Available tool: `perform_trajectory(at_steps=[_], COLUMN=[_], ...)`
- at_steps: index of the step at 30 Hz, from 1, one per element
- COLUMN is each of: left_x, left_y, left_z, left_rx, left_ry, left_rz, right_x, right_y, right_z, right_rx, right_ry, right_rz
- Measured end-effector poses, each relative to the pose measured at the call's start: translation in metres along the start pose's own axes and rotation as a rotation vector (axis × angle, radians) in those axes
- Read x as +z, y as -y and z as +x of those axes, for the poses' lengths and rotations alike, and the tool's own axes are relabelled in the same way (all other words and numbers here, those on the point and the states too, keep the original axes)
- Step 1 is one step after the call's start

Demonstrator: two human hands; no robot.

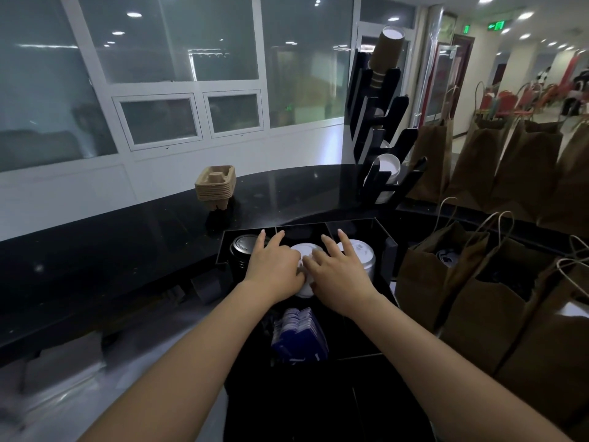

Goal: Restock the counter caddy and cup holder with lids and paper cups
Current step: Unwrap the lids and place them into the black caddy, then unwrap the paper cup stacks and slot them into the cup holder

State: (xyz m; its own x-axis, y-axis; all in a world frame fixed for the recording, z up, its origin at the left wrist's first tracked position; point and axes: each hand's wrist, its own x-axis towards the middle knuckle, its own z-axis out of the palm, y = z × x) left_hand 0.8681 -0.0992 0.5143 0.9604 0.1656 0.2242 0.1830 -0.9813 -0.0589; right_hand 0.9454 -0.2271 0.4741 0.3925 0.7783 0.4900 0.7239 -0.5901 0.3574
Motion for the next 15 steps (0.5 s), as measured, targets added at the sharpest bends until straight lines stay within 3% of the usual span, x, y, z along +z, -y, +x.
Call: perform_trajectory(at_steps=[4, 10, 15], left_x=[0.007, 0.02, 0.052], left_y=[0.006, 0.014, 0.03], left_z=[-0.012, -0.044, -0.083], left_rx=[0.031, 0.02, -0.143], left_ry=[-0.114, -0.328, -0.5], left_rz=[-0.156, -0.277, -0.412], right_x=[-0.002, 0.002, 0.014], right_y=[-0.003, -0.009, -0.007], right_z=[-0.02, -0.065, -0.097], right_rx=[0.066, 0.319, 0.521], right_ry=[-0.093, -0.188, -0.203], right_rz=[0.197, 0.397, 0.503])
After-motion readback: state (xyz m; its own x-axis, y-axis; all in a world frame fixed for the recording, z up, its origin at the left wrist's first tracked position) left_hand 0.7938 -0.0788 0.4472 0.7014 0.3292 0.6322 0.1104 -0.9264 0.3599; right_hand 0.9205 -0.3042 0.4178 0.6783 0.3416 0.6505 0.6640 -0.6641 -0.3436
